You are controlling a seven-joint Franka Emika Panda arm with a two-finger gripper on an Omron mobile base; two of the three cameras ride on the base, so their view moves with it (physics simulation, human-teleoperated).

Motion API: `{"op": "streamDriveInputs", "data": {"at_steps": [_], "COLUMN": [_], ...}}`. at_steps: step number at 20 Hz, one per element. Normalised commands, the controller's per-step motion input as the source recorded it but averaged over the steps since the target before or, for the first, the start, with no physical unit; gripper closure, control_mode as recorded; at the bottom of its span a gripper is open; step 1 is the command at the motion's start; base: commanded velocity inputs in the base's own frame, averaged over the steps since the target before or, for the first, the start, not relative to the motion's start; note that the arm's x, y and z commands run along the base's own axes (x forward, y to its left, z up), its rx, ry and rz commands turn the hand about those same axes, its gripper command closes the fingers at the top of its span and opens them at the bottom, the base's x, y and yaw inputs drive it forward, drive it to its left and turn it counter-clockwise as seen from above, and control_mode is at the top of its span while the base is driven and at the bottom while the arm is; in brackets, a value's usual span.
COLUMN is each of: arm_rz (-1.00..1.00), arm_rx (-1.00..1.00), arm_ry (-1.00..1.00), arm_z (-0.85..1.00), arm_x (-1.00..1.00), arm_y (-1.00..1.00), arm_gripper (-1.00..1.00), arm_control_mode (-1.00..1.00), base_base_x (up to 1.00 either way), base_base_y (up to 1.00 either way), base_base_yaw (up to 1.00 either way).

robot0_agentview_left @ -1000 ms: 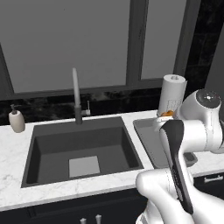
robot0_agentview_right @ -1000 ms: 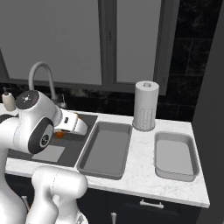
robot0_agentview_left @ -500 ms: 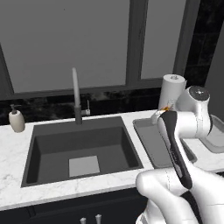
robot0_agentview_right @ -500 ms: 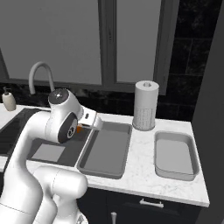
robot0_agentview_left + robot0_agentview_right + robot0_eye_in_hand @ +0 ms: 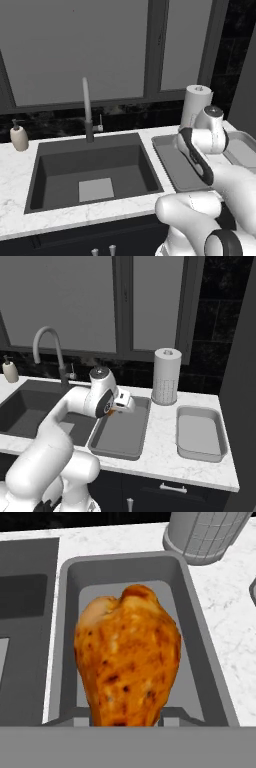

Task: Place one tomato and one chicken drumstick in each tupperware on the nearby counter, to pack two identical lunches.

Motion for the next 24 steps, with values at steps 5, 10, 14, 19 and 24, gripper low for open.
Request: {"op": "streamDriveInputs", "data": {"at_steps": [5,10,14,19,24], "arm_rz": [0.00,0.00,0.00,0.00,0.00], "arm_rx": [0.00,0.00,0.00,0.00,0.00], "arm_ry": [0.02,0.00,0.01,0.01,0.00], "arm_z": [-0.32,-0.33,-0.32,-0.19,-0.07], "arm_x": [0.33,0.39,0.29,0.31,0.19], "arm_y": [0.00,-0.01,-0.01,0.00,0.00], "arm_gripper": [1.00,1.00,1.00,-1.00,-1.00], "arm_control_mode": [-1.00,-1.00,-1.00,-1.00,-1.00], "base_base_x": [0.00,0.00,0.00,0.00,0.00], "base_base_y": [0.00,0.00,0.00,0.00,0.00], "base_base_yaw": [0.00,0.00,0.00,0.00,0.00]}}
